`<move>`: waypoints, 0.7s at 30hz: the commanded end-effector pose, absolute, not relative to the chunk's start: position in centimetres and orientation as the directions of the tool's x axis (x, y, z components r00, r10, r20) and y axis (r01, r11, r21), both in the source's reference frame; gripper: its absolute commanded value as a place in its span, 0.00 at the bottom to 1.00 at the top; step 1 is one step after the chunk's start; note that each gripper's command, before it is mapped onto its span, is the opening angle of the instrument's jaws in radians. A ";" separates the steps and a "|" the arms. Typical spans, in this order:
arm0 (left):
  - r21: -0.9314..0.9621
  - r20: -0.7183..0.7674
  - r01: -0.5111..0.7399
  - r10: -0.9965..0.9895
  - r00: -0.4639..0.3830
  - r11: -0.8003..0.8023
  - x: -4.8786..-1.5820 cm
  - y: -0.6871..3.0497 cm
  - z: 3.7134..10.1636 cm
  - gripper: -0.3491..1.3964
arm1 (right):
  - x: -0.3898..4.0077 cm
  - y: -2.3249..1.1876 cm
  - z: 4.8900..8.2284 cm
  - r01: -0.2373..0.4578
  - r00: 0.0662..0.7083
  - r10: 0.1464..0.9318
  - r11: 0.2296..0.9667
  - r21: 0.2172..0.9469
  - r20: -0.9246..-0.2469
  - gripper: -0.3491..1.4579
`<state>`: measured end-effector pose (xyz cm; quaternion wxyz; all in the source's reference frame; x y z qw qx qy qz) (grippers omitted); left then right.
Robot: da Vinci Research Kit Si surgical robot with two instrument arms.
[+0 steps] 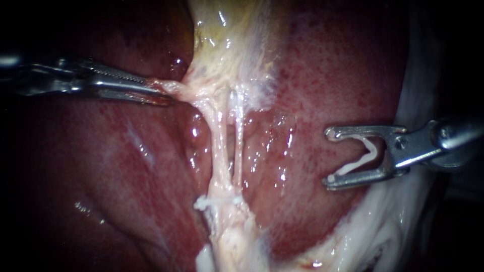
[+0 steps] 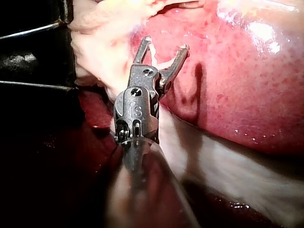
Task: Clipping second clip left tube
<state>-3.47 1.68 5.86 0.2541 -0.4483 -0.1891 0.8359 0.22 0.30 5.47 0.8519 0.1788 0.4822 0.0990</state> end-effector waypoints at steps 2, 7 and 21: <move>-0.545 -0.653 -0.254 0.595 -0.469 -0.799 -3.47 1.68 5.83 0.00 | 0.22 0.29 5.46 0.003 0.515 0.342 0.916 0.401 -0.786 0.47; -0.554 -0.649 -0.250 0.600 -0.468 -0.794 -3.32 1.80 5.62 0.00 | 0.23 0.29 5.47 0.003 0.515 0.342 0.916 0.400 -0.786 0.47; -0.550 -0.645 -0.296 0.623 -0.443 -0.781 -3.00 2.03 5.16 0.00 | 0.68 0.27 5.47 0.094 0.496 0.426 0.840 0.535 -0.756 0.47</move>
